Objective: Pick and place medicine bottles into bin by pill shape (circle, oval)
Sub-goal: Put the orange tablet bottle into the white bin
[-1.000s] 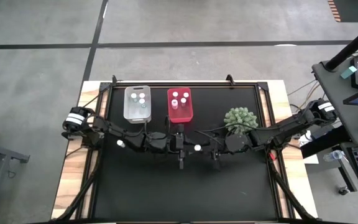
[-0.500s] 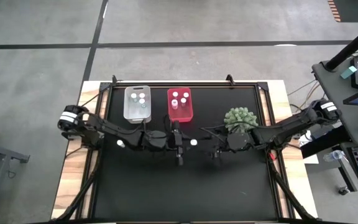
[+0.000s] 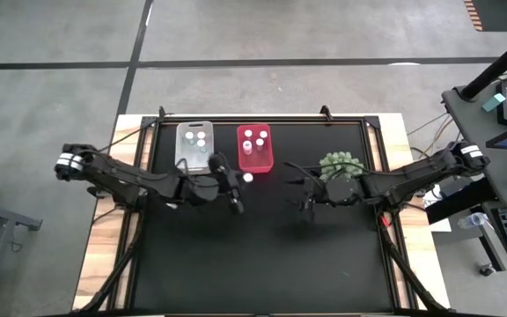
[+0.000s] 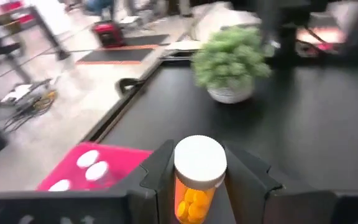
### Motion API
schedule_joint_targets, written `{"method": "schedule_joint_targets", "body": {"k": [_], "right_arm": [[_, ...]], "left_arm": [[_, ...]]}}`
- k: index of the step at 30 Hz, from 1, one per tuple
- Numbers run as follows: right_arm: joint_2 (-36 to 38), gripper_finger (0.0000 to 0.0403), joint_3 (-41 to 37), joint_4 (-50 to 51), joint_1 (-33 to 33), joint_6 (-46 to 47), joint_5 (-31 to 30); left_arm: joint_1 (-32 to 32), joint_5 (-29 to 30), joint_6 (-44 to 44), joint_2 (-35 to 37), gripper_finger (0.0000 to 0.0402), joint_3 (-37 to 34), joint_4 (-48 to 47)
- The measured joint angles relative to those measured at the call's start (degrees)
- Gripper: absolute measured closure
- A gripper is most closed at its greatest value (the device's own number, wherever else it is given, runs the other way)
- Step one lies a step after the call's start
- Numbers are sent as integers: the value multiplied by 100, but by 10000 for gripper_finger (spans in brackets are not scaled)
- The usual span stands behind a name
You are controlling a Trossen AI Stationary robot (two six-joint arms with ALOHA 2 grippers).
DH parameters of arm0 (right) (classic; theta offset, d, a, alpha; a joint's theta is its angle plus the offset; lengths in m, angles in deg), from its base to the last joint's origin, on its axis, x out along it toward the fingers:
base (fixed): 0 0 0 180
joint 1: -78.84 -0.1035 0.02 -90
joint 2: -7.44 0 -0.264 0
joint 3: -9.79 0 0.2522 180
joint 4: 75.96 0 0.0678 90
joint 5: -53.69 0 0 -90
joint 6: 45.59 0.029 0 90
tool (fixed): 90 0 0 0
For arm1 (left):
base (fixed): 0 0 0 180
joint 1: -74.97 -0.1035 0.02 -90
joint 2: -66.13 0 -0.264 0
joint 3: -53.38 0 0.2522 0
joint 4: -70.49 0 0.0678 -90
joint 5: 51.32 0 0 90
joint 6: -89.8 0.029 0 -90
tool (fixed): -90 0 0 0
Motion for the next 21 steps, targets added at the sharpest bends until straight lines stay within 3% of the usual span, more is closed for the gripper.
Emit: {"method": "schedule_joint_targets", "body": {"k": [6, 16, 21], "right_arm": [[-50, 170, -7, -4, 55, 3, -4], [-44, 172, -33, -49, 163, -17, -4], [-44, 171, -55, -45, 264, 1, -4]], "left_arm": [[-539, 647, -538, 925, 303, -940, -30], [-2247, 699, -1531, 1892, 303, -2239, 47], [-2672, 699, -1948, 2086, 303, -2724, 65]]}}
